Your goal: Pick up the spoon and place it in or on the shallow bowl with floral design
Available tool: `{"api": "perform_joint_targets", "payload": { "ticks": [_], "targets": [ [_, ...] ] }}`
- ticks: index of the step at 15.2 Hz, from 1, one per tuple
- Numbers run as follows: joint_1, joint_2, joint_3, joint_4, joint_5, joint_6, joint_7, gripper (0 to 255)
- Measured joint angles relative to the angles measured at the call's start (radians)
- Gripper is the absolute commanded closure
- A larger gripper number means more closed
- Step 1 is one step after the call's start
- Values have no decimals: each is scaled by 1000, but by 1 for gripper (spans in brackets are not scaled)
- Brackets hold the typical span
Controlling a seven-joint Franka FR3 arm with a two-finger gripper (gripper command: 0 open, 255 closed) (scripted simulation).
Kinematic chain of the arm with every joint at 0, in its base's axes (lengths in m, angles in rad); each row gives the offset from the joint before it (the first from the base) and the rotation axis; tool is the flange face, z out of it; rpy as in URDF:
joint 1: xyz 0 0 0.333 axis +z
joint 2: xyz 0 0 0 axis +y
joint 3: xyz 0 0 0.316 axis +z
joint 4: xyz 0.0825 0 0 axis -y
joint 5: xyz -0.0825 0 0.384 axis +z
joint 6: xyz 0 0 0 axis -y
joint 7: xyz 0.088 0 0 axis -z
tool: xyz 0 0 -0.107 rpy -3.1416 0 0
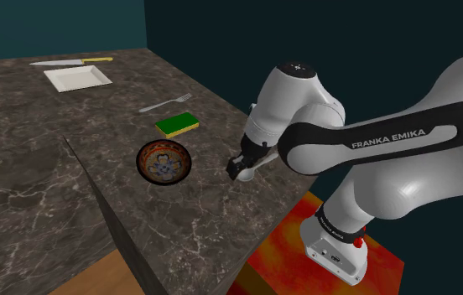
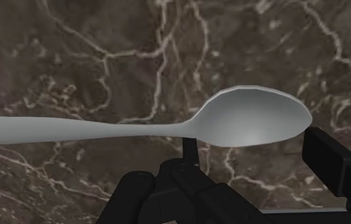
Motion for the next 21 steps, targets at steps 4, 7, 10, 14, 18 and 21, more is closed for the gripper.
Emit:
{"api": "perform_joint_targets", "payload": {
  "ticks": [4, 7, 10, 14, 18, 21],
  "targets": [
    [1, -48, -21, 24, -12, -71, -6, 255],
    [-1, -80, -37, 50, -23, -128, -9, 255],
    [-3, -111, -52, 78, -35, -185, -11, 255],
    [-8, -141, -71, 118, -50, -255, -14, 255],
    [-14, -163, -90, 159, -66, -317, -19, 255],
    [-19, -174, -102, 193, -76, -361, -21, 255]
  ]
}}
